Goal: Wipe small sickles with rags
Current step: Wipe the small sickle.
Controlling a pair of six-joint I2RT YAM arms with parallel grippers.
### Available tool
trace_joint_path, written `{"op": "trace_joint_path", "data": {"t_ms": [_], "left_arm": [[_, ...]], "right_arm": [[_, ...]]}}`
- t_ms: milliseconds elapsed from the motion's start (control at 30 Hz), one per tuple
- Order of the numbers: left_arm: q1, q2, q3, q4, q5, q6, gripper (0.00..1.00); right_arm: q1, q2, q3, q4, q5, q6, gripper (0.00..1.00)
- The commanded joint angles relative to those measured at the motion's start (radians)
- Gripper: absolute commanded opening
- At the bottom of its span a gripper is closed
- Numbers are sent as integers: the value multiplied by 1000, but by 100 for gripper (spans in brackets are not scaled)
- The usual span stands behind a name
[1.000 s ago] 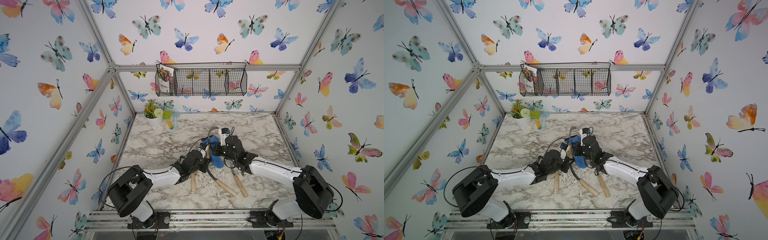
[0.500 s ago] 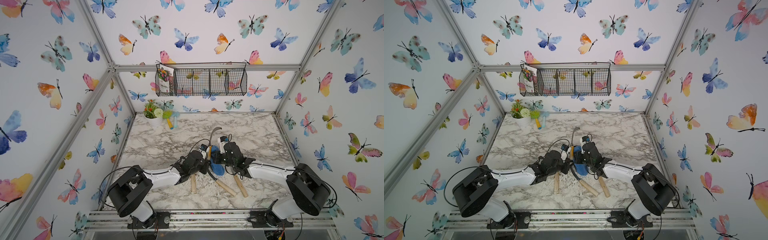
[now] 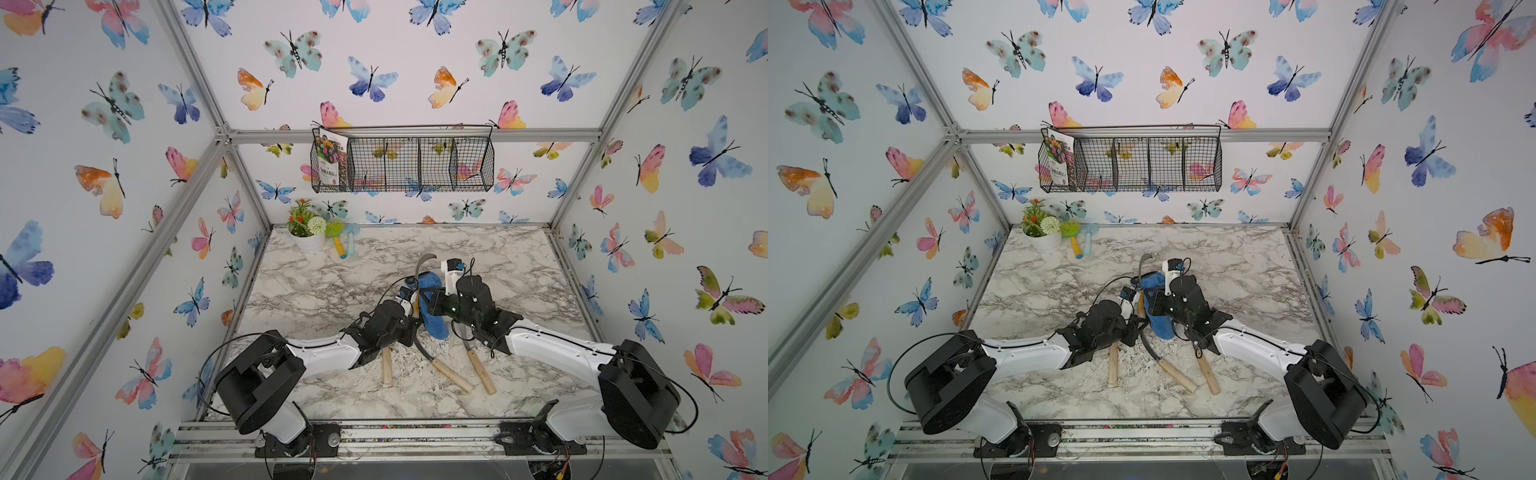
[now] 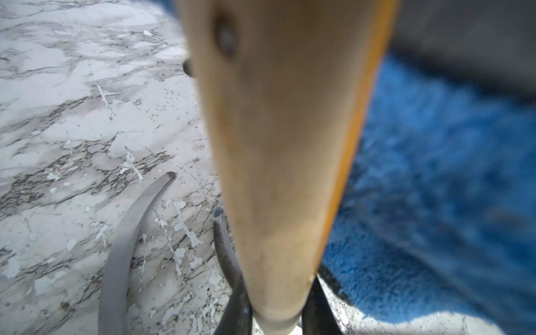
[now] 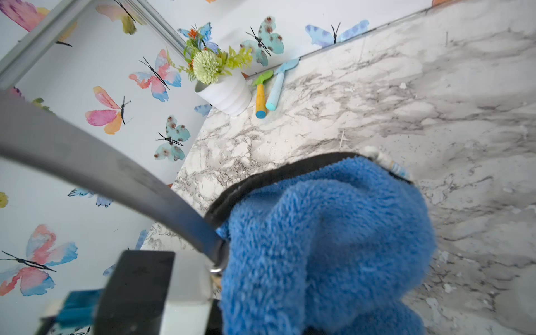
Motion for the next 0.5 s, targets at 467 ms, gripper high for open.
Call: {"op": "trace_joint_path", "data": {"t_ms": [467], "left_arm": [[-12, -12, 11, 43, 11, 24, 0]], "right_arm": [[22, -91, -73, -1, -58, 17, 2]]}}
